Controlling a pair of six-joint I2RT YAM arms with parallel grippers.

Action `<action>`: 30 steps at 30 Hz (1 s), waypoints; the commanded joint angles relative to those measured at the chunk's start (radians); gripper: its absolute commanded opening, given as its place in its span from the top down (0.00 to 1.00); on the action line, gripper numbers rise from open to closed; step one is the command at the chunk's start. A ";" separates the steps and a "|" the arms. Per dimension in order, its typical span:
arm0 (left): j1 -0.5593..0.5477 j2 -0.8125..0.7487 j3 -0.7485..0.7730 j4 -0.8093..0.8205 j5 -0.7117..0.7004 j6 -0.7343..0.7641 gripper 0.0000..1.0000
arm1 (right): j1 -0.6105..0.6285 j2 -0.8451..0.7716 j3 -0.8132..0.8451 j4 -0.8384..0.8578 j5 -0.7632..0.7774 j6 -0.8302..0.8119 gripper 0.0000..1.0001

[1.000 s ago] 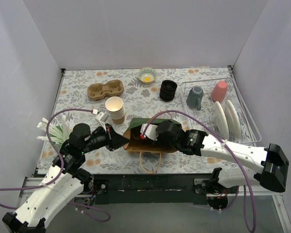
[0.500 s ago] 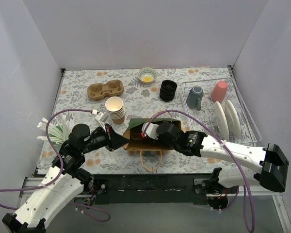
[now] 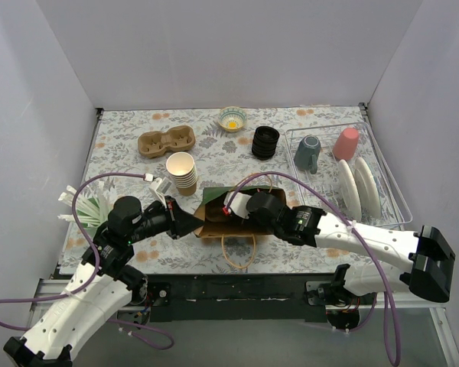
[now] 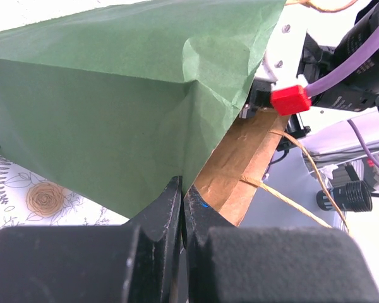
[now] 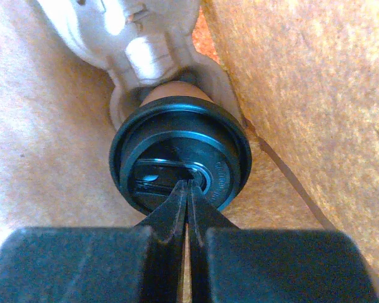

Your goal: Pack the takeout coffee

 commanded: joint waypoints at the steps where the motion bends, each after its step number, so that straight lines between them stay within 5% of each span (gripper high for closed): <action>1: -0.001 -0.001 -0.023 0.010 0.030 -0.006 1.00 | -0.003 -0.057 0.006 0.007 -0.046 0.018 0.95; 12: -0.001 0.080 -0.032 0.101 -0.010 0.097 1.00 | -0.003 -0.094 -0.079 0.033 -0.033 0.028 0.95; 30: -0.003 0.039 -0.067 0.114 -0.033 0.052 1.00 | -0.004 -0.146 -0.073 0.050 -0.026 0.021 0.96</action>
